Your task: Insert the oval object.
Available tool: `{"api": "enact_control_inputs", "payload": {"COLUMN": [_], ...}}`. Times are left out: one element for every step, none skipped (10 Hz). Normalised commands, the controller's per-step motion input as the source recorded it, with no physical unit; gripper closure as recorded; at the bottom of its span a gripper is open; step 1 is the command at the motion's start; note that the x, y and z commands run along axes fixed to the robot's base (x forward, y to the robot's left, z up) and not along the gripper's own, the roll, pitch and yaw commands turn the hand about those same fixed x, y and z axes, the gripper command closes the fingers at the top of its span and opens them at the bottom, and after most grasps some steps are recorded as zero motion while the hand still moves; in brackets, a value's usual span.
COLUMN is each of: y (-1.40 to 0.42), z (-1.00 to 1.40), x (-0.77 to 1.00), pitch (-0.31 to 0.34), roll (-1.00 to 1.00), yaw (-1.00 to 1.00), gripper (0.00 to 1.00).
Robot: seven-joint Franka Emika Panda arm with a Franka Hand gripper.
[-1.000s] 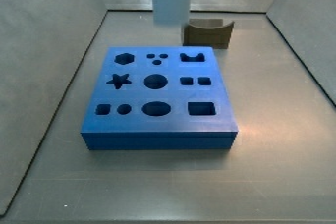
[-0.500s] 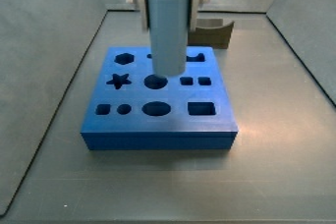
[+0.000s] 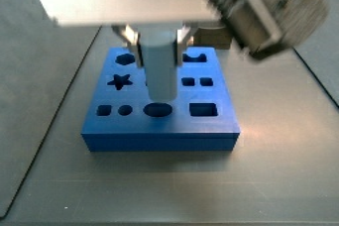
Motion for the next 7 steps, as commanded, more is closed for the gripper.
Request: {"api": "enact_control_inputs", "payload": {"y": [-0.08, -0.05, 0.00, 0.00, 0.00, 0.00, 0.00], "z": [-0.65, -0.63, -0.60, -0.50, -0.41, -0.35, -0.33], "x": [-0.03, -0.02, -0.16, -0.30, -0.37, -0.31, -0.24], "pitch": [-0.210, -0.211, -0.219, -0.230, -0.247, -0.260, -0.234], "roll": [0.02, 0.00, -0.02, -0.05, -0.11, -0.16, -0.21], "yaw": [-0.11, -0.12, -0.14, -0.13, -0.13, -0.09, -0.04], "gripper": [1.00, 1.00, 1.00, 1.00, 1.00, 1.00, 1.00]}}
